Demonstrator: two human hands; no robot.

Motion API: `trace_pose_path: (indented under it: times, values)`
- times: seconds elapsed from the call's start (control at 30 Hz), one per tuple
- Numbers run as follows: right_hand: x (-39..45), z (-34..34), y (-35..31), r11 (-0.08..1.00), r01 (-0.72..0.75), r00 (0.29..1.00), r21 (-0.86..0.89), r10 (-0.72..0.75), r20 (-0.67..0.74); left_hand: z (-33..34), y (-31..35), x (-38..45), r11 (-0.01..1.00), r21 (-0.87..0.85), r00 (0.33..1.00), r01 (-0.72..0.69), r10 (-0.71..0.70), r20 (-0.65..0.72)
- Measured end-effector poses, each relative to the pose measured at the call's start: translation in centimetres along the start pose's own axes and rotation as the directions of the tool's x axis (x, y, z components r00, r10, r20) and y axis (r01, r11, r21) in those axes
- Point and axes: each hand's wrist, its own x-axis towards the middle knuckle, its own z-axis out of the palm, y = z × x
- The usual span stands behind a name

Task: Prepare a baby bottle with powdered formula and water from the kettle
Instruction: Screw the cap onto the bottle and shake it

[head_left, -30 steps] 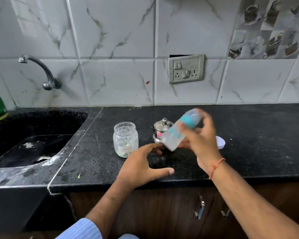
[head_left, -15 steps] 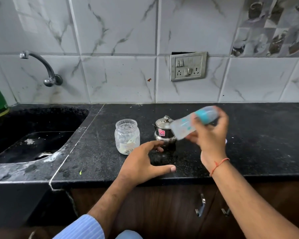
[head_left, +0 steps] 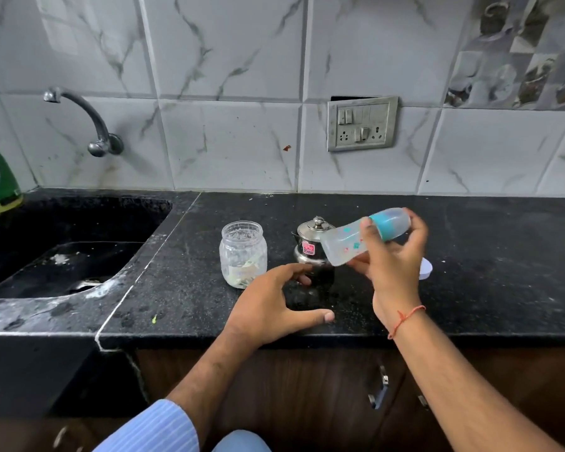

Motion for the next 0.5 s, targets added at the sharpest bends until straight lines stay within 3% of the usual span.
trace_pose_path:
  times: [0.1, 0.2, 0.23, 0.3, 0.33, 0.43, 0.5]
  values:
    - [0.0, 0.5, -0.4, 0.985, 0.028, 0.986, -0.172, 0.001, 0.166, -0.1, 0.2, -0.2, 1.000, 0.011, 1.000, 0.001, -0.001, -0.018]
    - [1.1, -0.3, -0.7, 0.999, 0.011, 0.997, 0.054, -0.007, -0.075, -0.1, 0.1, -0.1, 1.000, -0.002, 1.000, 0.001, -0.001, 0.011]
    - [1.2, -0.2, -1.0, 0.998, 0.005, 0.998, 0.059, -0.001, -0.066, -0.1, 0.1, -0.1, 1.000, -0.001, 1.000, 0.007, -0.007, 0.006]
    - [0.9, 0.1, -0.9, 0.993, -0.005, 0.991, -0.118, 0.020, 0.133, -0.2, 0.1, -0.1, 1.000, 0.006, 1.000, 0.015, -0.015, -0.012]
    - [0.7, 0.0, -0.7, 0.984, 0.004, 0.986, -0.178, 0.026, 0.162, -0.3, 0.1, -0.2, 1.000, 0.008, 1.000, 0.015, -0.015, -0.018]
    - [1.2, -0.9, -0.8, 1.000, 0.003, 0.998, 0.031, -0.001, -0.064, -0.1, -0.2, 0.1, 1.000, 0.001, 1.000, -0.004, 0.004, 0.006]
    - [1.0, -0.6, -1.2, 0.999, -0.003, 1.000, -0.041, 0.004, 0.028, 0.0, -0.1, 0.0, 1.000, -0.001, 1.000, -0.004, 0.004, -0.005]
